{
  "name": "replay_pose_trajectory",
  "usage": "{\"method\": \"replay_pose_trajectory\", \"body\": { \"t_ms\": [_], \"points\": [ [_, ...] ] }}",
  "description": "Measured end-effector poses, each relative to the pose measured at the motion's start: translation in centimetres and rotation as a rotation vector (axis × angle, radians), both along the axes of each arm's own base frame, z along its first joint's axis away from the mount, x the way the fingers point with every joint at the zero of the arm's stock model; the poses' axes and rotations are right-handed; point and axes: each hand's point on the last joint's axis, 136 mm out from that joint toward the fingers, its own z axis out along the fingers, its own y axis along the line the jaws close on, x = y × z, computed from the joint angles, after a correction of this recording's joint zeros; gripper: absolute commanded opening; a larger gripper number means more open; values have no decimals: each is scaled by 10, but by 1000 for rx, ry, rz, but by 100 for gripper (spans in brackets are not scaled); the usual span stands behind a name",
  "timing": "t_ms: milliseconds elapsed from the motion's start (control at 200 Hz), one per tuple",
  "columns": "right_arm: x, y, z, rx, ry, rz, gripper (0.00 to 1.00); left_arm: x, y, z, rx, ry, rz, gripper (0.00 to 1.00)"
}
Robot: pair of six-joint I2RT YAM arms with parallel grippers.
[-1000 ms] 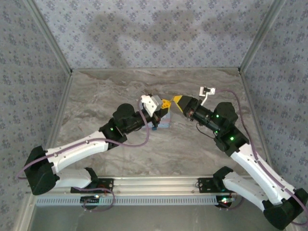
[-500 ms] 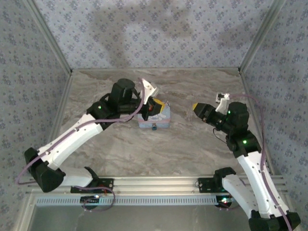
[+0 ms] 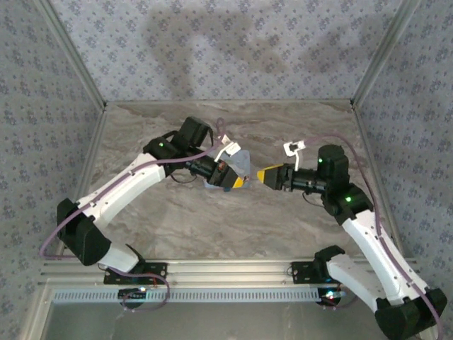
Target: Unlock the padlock with the key
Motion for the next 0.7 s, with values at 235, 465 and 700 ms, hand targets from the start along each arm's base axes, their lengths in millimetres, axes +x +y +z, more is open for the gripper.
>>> {"method": "replay_pose_trajectory", "body": {
  "t_ms": [235,465,700],
  "points": [
    [-9,21,-10,-30,-2,99,49,-12,-1,8,-6,37,-50,0],
    [-11,27,-4,-11,-19,133,51,-17,-1,9,-18,48,-78,0],
    [-12,28,1,-4,-35,136,51,-20,-1,10,-23,56,-92,0]
  ]
}}
